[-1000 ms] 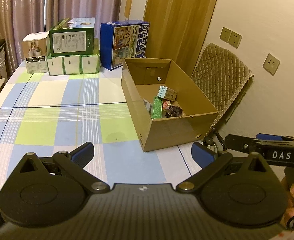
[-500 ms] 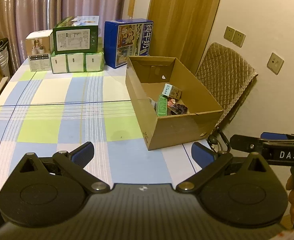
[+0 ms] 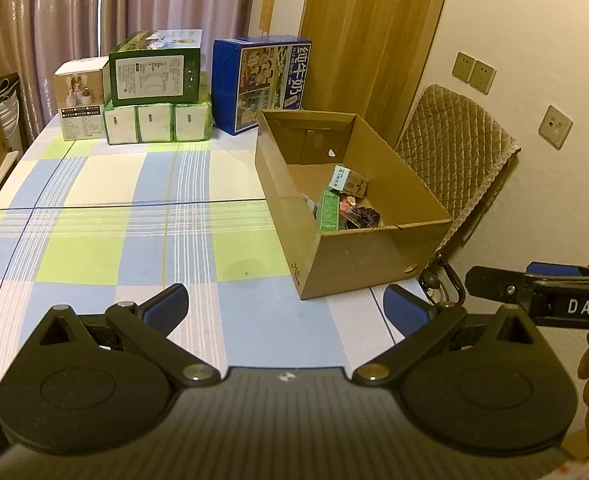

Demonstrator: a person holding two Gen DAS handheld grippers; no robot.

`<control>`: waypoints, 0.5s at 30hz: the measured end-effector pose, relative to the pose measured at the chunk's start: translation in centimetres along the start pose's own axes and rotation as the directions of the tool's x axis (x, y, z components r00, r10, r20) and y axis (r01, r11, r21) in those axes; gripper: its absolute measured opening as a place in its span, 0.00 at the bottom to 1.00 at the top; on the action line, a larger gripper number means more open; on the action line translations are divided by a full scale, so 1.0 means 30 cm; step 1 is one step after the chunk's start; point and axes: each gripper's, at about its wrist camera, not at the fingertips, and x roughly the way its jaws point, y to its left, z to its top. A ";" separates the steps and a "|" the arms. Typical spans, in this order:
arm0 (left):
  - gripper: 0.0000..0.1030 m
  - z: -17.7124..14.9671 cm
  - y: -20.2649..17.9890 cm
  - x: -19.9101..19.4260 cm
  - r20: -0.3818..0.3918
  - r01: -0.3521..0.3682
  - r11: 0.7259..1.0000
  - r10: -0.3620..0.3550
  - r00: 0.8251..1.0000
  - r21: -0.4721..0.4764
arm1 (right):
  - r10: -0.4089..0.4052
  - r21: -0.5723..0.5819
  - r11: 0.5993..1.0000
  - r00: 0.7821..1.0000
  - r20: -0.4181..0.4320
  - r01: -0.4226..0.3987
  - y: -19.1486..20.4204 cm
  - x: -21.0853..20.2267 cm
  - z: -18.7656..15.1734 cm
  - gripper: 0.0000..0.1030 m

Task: Organize objects
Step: 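Withdraw both tools from the cardboard box back over the table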

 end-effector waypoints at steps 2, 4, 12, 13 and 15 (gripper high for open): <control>0.99 0.000 0.001 0.002 0.000 -0.001 1.000 0.001 1.000 0.002 | -0.002 -0.002 1.000 1.000 -0.001 0.002 0.003 0.000 -0.001 0.98; 0.99 0.000 0.002 0.003 0.000 0.000 1.000 0.000 1.000 0.002 | -0.001 -0.001 1.000 1.000 -0.001 0.001 0.004 -0.001 -0.001 0.98; 0.99 -0.001 0.002 0.006 0.001 0.000 1.000 0.000 1.000 0.000 | -0.002 -0.004 1.000 1.000 -0.003 0.002 0.004 0.006 -0.001 0.98; 0.99 -0.001 0.002 0.006 0.001 0.001 1.000 -0.001 1.000 -0.001 | -0.002 -0.005 1.000 1.000 -0.003 0.002 0.004 0.006 -0.001 0.98; 0.99 -0.001 0.001 0.006 0.001 0.000 1.000 0.000 1.000 0.003 | 0.000 -0.004 1.000 1.000 -0.004 0.000 0.002 0.007 0.000 0.98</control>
